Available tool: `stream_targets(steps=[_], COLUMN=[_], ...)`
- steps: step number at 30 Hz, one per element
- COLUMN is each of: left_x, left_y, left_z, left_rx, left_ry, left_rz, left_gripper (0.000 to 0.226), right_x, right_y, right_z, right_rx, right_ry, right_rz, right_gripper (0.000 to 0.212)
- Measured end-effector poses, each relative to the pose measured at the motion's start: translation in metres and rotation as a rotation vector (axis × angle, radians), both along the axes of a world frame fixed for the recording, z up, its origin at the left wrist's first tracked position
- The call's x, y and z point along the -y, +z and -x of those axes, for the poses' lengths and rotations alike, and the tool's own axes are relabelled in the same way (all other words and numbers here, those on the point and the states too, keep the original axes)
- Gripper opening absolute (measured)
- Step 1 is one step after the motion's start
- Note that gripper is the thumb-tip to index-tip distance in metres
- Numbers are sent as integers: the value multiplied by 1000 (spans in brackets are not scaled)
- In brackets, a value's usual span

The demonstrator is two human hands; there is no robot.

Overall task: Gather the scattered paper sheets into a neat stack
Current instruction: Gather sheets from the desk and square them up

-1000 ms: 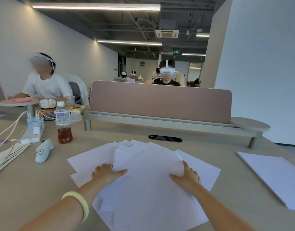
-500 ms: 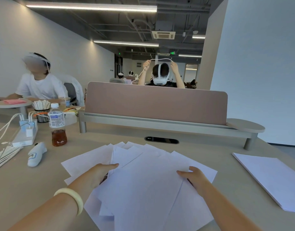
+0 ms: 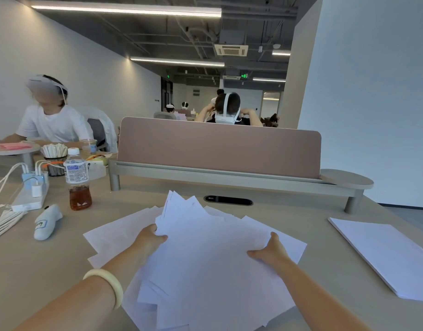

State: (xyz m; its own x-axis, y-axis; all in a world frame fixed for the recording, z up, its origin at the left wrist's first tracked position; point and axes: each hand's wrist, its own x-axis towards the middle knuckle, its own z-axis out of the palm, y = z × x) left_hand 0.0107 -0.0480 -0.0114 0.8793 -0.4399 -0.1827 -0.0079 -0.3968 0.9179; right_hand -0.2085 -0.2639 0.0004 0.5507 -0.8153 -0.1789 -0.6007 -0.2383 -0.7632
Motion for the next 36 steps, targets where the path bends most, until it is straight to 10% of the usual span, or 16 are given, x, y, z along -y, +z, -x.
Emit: stream_targets(steps=[7, 21, 27, 36], left_x=[8, 9, 6, 1], left_y=[-9, -17, -15, -7], left_z=[2, 5, 5, 17], left_rx=[8, -9, -175, -200], left_ry=[90, 166, 53, -93], left_rz=[77, 62, 57, 90], left_gripper=[14, 39, 53, 90], right_x=[0, 4, 7, -15], right_y=[-2, -2, -6, -9], right_z=[0, 7, 8, -11], right_rx=[-29, -377, 159, 231], right_ry=[14, 55, 67, 104], right_rz=[-28, 392, -156, -421], right_gripper=[28, 46, 9, 39])
